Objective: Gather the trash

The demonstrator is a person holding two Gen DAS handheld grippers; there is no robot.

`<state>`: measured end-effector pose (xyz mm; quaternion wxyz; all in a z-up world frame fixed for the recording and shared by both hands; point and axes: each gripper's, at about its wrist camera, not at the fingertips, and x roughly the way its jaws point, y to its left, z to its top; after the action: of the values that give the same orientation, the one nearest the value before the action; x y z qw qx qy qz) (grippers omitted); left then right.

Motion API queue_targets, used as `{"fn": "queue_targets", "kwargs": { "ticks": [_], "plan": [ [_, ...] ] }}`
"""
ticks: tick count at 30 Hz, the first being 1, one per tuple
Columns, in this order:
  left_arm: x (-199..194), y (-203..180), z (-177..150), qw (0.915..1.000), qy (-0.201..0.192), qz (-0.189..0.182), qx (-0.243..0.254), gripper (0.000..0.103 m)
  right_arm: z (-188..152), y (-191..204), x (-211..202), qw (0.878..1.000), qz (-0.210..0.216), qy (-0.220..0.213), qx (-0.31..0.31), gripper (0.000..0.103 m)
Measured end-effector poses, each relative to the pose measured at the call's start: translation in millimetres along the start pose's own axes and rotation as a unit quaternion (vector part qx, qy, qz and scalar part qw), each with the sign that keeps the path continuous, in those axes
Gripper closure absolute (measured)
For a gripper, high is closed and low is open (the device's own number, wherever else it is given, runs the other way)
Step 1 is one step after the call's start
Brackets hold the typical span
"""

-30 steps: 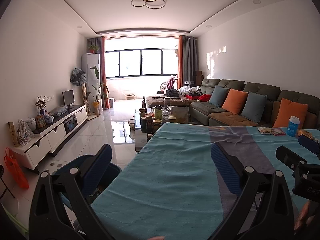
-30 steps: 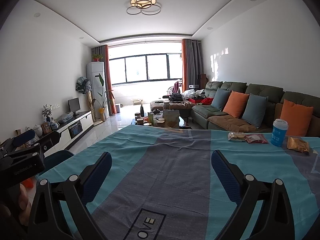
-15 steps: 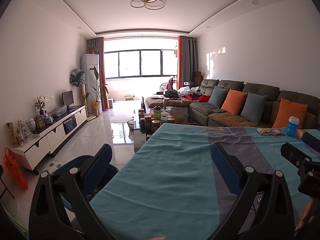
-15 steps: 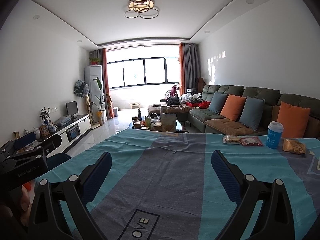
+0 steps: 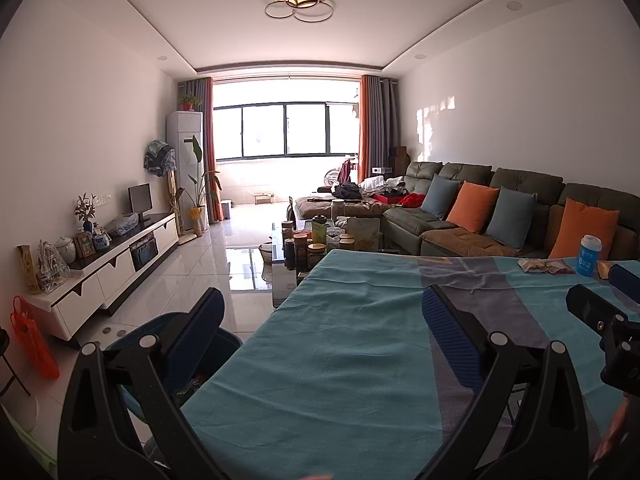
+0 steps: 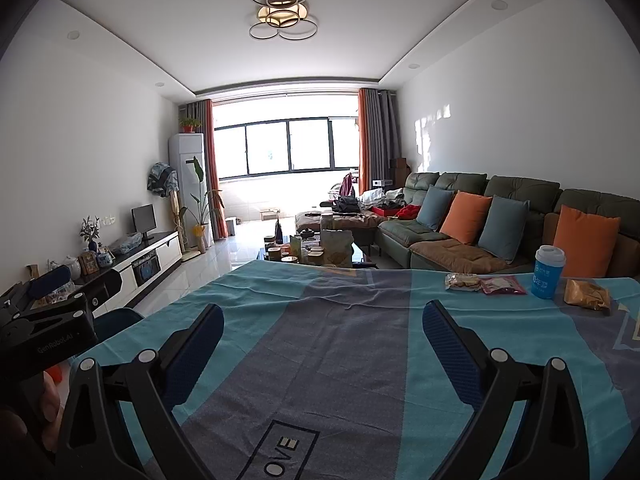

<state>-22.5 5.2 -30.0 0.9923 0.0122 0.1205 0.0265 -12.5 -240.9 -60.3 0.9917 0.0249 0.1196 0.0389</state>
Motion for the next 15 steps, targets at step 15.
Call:
{"fn": "queue_targets", "kwargs": {
  "ticks": [15],
  "plan": [
    [-4.1, 0.2, -1.8, 0.9999, -0.011, 0.004, 0.003, 0.006, -1.3, -1.9, -2.1, 1.000, -0.007, -0.008, 0.002, 0.007]
  ]
}}
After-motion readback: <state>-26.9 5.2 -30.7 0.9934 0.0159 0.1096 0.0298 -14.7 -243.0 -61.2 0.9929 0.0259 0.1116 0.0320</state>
